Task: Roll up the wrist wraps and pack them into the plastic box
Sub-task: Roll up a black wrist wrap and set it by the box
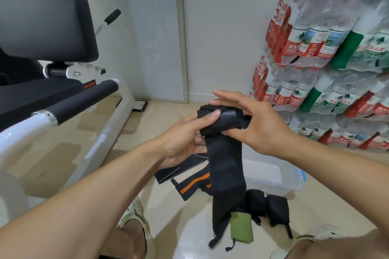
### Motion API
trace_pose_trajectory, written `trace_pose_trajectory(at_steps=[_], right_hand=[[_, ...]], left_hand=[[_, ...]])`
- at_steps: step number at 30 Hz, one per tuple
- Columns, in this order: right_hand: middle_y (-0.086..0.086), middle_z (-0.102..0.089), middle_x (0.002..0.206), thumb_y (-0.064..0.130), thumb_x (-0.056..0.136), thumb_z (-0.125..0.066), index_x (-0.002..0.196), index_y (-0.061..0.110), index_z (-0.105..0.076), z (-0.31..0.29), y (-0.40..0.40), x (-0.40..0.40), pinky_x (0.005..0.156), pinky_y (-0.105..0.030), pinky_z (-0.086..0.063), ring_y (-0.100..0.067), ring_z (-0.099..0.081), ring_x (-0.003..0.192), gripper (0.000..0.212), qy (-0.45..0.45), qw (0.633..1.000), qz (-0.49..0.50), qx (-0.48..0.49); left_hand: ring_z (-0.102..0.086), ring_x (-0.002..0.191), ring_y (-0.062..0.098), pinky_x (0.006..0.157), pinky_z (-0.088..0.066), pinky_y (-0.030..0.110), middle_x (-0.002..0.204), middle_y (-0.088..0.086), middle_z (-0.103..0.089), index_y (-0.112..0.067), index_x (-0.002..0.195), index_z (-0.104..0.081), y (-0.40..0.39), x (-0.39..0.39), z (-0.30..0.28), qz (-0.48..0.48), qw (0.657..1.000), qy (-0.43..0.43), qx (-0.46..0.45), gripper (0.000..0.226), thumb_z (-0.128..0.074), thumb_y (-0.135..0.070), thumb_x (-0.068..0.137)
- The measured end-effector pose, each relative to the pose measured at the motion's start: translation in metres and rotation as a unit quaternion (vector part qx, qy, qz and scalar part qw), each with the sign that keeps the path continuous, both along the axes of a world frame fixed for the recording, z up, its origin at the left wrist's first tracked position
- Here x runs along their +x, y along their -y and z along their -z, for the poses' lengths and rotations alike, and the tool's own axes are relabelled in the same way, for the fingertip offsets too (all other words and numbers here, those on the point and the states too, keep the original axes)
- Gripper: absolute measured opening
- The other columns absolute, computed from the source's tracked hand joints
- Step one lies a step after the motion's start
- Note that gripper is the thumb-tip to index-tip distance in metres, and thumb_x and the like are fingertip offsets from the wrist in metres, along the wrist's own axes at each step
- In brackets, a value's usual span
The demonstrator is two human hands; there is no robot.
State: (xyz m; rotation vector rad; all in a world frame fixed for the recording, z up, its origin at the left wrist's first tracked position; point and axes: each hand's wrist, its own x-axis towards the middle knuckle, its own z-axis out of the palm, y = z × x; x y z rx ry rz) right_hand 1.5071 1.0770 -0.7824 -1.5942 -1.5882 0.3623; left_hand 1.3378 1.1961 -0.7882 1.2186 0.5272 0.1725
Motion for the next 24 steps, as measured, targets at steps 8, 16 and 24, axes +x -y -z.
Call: trace_pose_trajectory(at_steps=[8,16,24], right_hand=[[0.022,-0.058,0.143,-0.002,0.084,-0.078,0.156,0.034,-0.037,0.000,-0.006,-0.001,0.116,-0.031,-0.042,0.002,-0.049,0.136,0.090,0.037,0.999,0.002,0.009],[0.018,-0.065,0.131,0.057,0.068,-0.078,0.149,0.043,-0.042,0.001,-0.007,0.000,0.108,-0.035,-0.052,0.000,-0.062,0.120,0.090,-0.183,0.972,0.024,-0.142],[0.012,-0.064,0.126,0.032,0.081,-0.079,0.138,0.034,-0.056,0.005,-0.008,-0.006,0.089,-0.021,-0.056,-0.002,-0.067,0.110,0.062,-0.233,0.967,0.019,-0.101]], left_hand=[[-0.063,0.124,0.031,0.102,-0.052,0.052,0.127,0.013,-0.070,-0.014,0.136,-0.059,0.000,0.007,0.003,-0.061,0.998,0.006,0.005,0.044,-0.052,-0.041,0.102],[-0.066,0.116,0.024,0.091,-0.055,0.038,0.126,0.009,-0.069,-0.016,0.134,-0.056,-0.011,-0.002,0.002,-0.048,0.997,0.020,0.049,0.036,-0.061,-0.020,0.098],[-0.067,0.115,0.020,0.098,-0.053,0.039,0.129,0.006,-0.067,-0.025,0.145,-0.046,-0.006,0.000,0.002,-0.062,0.995,0.016,0.079,0.057,-0.059,-0.002,0.096]])
